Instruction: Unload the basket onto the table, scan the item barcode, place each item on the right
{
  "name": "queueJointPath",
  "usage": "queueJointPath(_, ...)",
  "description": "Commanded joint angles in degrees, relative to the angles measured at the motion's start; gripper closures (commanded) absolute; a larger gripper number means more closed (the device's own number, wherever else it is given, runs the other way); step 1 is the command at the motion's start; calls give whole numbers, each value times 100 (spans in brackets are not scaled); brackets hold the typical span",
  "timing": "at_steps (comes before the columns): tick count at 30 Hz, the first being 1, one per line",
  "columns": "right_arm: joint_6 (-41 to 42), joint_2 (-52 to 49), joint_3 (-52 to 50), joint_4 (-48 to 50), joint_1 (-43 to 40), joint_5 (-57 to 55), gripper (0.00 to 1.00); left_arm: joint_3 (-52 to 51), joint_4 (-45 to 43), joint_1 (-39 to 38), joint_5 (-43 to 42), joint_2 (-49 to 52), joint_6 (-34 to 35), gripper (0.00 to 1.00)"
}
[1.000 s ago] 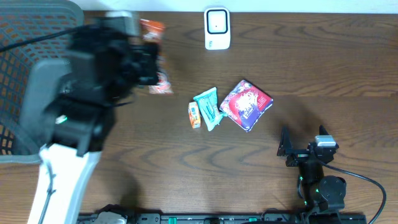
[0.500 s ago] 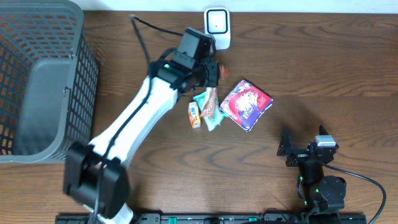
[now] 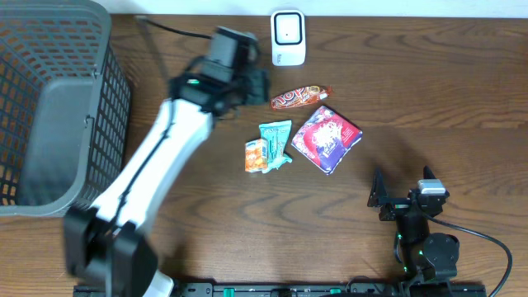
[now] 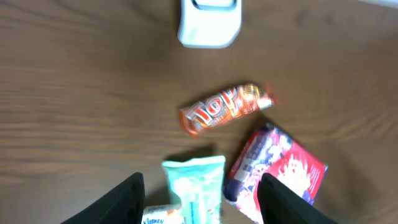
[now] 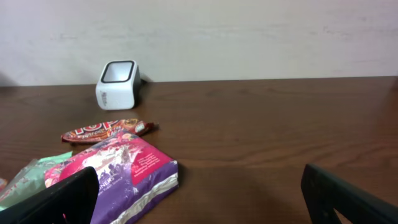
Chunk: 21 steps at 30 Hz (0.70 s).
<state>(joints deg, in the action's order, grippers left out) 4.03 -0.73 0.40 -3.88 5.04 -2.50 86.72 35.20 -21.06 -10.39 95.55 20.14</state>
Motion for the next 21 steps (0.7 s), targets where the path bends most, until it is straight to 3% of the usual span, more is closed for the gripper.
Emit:
queueJointPath(1,-46,17,-9,-22,-13,0,1,24,317,382,85,-570,-11,36)
queueJointPath(10,-46,17,-9,-20,-13,0,1,-13,1755,1543,525,-859,-9,18)
queueJointPath(13,-46,17,-9,-22,-13,2,1,-37,1963,1799,533,-852,-11,0)
queueJointPath(21,-46,17,-9,-22,-13,2,1,-37,2411,2046,916,-848,-11,2)
